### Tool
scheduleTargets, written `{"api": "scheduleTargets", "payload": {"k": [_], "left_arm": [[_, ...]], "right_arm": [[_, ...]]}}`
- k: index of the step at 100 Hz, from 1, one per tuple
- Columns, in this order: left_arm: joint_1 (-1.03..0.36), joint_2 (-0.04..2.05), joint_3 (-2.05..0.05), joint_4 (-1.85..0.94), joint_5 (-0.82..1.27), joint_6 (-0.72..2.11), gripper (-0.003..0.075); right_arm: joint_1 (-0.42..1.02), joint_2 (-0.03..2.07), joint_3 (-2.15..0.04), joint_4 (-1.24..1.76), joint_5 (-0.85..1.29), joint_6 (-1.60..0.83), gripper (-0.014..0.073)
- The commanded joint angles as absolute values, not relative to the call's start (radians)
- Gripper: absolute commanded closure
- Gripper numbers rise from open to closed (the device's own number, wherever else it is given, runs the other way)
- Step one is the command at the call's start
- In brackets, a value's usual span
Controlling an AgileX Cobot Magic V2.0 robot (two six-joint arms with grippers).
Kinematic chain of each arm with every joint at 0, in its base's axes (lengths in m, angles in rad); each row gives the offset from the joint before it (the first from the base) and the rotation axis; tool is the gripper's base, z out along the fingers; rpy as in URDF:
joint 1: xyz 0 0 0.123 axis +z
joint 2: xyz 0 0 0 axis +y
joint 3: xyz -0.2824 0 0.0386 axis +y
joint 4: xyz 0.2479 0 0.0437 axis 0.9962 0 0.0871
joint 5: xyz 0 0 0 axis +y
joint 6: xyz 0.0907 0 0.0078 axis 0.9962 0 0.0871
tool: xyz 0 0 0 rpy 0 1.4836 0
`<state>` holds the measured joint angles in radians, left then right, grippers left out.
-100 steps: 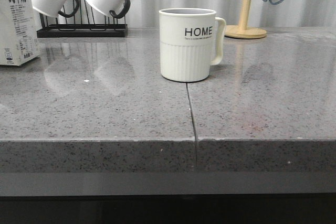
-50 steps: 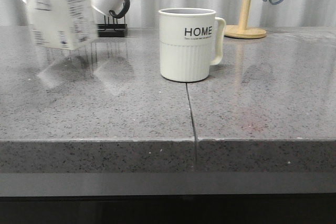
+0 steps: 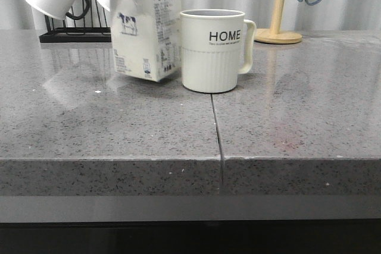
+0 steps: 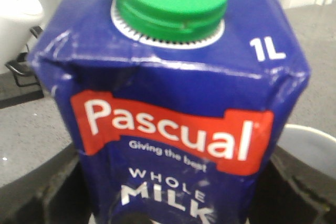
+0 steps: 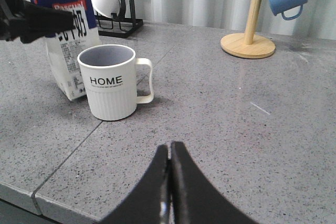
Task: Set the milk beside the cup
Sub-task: 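Lift the milk carton and carry it beside the mug, then set the carton down next to the mug and open the left gripper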
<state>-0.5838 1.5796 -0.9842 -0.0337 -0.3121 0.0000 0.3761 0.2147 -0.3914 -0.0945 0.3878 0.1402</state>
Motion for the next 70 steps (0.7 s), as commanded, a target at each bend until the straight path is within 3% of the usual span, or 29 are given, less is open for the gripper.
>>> {"api": "scheduleTargets", "payload": {"k": [1, 17, 39, 70], "left_arm": [[-0.593, 1.556, -1.021, -0.045, -0.423, 0.0, 0.0416], [-0.593, 1.564, -1.019, -0.035, -0.422, 0.0, 0.0391], [-0.588, 1.564, -1.019, -0.035, -0.406, 0.0, 0.0024], [-0.588, 1.526, -1.008, -0.033, -0.284, 0.0, 0.0071]], "right_arm": [[0.374, 0.223, -0.419, -0.108, 0.317, 0.138, 0.0659], [0.374, 0.223, -0.419, -0.108, 0.317, 0.138, 0.0659], [0.374, 0.223, -0.419, -0.108, 0.317, 0.138, 0.0659], [0.374, 0.223, -0.419, -0.108, 0.317, 0.138, 0.0659]]}}
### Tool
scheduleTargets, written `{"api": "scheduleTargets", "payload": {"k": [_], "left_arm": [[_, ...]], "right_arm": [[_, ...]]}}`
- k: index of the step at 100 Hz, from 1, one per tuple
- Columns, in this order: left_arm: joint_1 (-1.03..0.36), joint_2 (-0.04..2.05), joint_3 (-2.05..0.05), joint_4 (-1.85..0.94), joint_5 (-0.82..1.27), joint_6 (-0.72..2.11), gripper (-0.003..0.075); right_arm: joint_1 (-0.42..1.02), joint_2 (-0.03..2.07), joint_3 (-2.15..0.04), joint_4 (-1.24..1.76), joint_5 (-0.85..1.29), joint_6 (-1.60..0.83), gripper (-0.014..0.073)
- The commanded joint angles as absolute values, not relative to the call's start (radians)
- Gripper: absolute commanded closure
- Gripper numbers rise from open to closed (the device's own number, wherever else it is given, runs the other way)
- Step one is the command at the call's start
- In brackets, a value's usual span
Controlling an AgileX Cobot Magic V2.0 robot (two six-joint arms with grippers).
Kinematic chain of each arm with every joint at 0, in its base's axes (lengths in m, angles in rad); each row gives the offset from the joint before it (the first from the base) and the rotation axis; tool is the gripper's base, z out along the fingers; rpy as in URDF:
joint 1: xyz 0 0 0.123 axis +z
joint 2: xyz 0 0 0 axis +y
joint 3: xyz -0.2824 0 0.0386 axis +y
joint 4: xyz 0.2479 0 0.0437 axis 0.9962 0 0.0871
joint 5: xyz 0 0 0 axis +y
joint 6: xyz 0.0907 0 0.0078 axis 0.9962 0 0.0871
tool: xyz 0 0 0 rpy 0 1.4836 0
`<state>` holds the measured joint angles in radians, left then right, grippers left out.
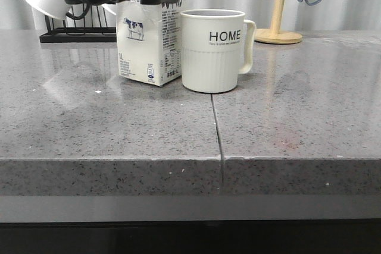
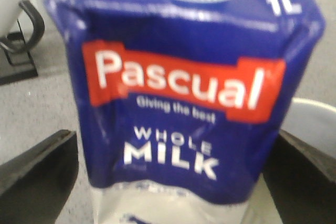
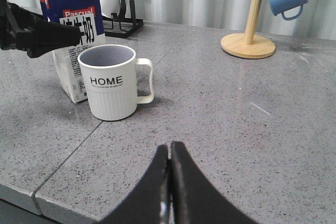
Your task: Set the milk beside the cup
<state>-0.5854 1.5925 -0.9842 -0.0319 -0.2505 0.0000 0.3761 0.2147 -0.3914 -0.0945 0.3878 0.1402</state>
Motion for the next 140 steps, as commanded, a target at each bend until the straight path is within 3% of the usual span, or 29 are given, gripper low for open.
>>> {"api": "scheduleTargets", "payload": {"k": [1, 22, 31, 41, 58, 96, 140], "left_arm": [[-0.588, 1.521, -1.002, -0.033, -0.279, 0.0, 0.0071], [-0.588, 1.402, -0.882, -0.03, -0.274, 0.0, 0.0078], [-0.588, 1.338, -0.832, -0.023, -0.256, 0.0, 0.0143], [-0.581, 1.256, -0.785, -0.023, -0.235, 0.007, 0.0314], [-0.511, 1.128, -0.722, -0.023, -0.189, 0.033, 0.0744], [-0.266, 0.822, -0.567, 0.009, -0.044, 0.033, 0.0741], [-0.147, 0.437, -0.397, 0.011, 0.083, 0.033, 0.0741]], "right_arm": [[0.374, 0.223, -0.419, -0.108, 0.317, 0.138, 0.0659], [0.374, 0.223, -0.419, -0.108, 0.317, 0.138, 0.0659], [0.374, 0.223, -0.419, -0.108, 0.317, 0.138, 0.0659], [0.374, 0.223, -0.419, -0.108, 0.317, 0.138, 0.0659], [0.374, 0.223, -0.419, -0.108, 0.317, 0.138, 0.0659], [0.374, 0.223, -0.419, -0.108, 0.317, 0.138, 0.0659], [0.374, 0.223, -0.419, -0.108, 0.317, 0.138, 0.0659]]}}
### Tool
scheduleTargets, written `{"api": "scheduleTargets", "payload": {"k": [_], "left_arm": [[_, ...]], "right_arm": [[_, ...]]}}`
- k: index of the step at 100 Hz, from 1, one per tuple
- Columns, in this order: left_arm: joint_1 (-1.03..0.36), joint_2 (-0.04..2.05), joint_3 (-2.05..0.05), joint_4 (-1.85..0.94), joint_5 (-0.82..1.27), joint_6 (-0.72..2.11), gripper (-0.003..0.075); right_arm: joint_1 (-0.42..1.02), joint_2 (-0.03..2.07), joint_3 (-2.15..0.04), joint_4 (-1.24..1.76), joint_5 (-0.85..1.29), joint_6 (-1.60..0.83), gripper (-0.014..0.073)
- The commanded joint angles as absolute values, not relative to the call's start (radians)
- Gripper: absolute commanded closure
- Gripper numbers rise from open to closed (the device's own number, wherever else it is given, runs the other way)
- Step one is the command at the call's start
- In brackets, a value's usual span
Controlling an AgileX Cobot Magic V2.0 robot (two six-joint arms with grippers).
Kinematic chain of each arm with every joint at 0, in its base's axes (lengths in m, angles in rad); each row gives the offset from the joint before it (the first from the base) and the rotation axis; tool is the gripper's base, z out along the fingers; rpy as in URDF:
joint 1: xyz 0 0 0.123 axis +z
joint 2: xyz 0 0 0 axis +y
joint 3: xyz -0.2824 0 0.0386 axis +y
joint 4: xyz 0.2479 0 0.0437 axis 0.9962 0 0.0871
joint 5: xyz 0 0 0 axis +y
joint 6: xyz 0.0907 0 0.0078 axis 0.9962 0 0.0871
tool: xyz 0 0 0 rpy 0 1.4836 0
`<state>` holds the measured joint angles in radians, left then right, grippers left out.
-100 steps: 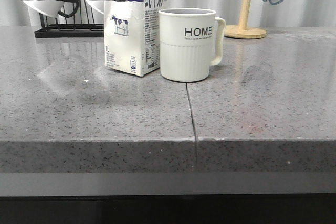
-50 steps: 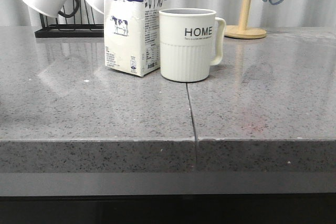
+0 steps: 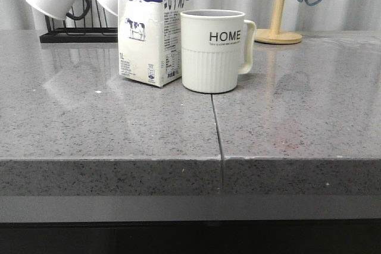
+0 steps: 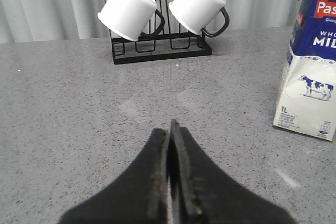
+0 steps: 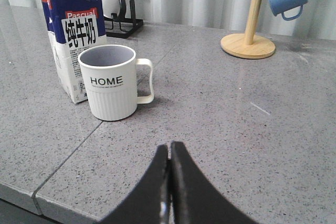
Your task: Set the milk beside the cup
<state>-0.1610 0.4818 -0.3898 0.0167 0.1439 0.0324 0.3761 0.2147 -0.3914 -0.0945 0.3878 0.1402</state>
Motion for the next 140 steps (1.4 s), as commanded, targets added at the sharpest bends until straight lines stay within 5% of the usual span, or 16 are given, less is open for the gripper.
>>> {"api": "scheduleTargets", "payload": {"k": [1, 89, 140], "left_arm": [[-0.144, 0.433, -0.393, 0.011, 0.083, 0.033, 0.0741], [-0.069, -0.036, 0.043, 0.048, 0.011, 0.033, 0.0741], [-0.069, -0.033, 0.04, 0.048, 0.08, 0.033, 0.0741]], "right_arm": [[0.374, 0.223, -0.419, -0.108, 0.317, 0.138, 0.0659], [0.374, 0.223, -0.419, -0.108, 0.317, 0.138, 0.0659], [0.374, 0.223, -0.419, -0.108, 0.317, 0.138, 0.0659]]}}
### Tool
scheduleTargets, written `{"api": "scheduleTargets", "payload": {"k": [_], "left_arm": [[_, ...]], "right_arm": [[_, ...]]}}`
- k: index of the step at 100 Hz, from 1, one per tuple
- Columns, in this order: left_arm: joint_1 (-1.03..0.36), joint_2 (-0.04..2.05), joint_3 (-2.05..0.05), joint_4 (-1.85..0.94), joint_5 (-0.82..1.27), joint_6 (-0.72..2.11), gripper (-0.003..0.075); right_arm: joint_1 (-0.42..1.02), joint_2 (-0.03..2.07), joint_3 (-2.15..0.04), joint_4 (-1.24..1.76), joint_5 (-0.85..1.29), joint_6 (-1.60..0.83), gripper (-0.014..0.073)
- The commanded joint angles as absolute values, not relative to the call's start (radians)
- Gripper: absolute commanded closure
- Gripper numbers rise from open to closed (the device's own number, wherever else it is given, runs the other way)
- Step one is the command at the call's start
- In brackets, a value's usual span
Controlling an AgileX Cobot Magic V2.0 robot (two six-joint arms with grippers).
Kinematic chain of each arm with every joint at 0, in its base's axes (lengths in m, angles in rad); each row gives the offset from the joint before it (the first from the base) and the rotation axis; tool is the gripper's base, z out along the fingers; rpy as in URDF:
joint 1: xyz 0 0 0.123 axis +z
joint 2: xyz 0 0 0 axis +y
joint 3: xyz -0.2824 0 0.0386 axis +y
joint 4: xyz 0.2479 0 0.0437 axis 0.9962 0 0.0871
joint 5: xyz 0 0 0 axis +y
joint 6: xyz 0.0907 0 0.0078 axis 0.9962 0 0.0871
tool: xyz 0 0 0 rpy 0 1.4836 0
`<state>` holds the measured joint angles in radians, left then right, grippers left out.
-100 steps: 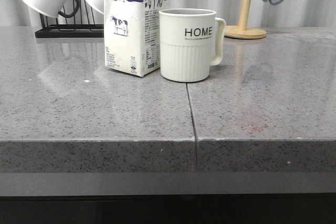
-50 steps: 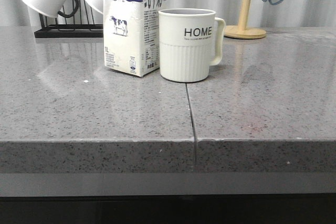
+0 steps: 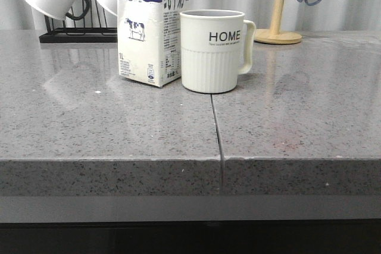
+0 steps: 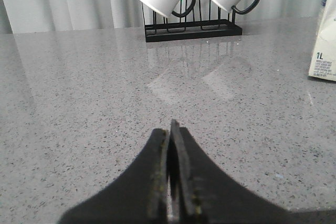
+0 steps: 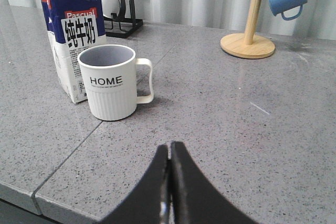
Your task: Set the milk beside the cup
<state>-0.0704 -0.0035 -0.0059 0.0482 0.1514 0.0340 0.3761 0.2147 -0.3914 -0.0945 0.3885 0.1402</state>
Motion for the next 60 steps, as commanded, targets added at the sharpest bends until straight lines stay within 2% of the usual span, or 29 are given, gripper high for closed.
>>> {"api": "scheduleTargets", "payload": {"k": [1, 51, 60], "left_arm": [[-0.069, -0.033, 0.04, 0.048, 0.08, 0.033, 0.0741], [-0.069, -0.033, 0.04, 0.048, 0.08, 0.033, 0.0741], [-0.069, -0.033, 0.04, 0.048, 0.08, 0.033, 0.0741]], "right_arm": [[0.374, 0.223, -0.419, -0.108, 0.317, 0.138, 0.0659], [0.369, 0.221, -0.416, -0.108, 0.314, 0.137, 0.0659], [0.332, 0.221, -0.384, -0.108, 0.24, 0.138, 0.0659]]}}
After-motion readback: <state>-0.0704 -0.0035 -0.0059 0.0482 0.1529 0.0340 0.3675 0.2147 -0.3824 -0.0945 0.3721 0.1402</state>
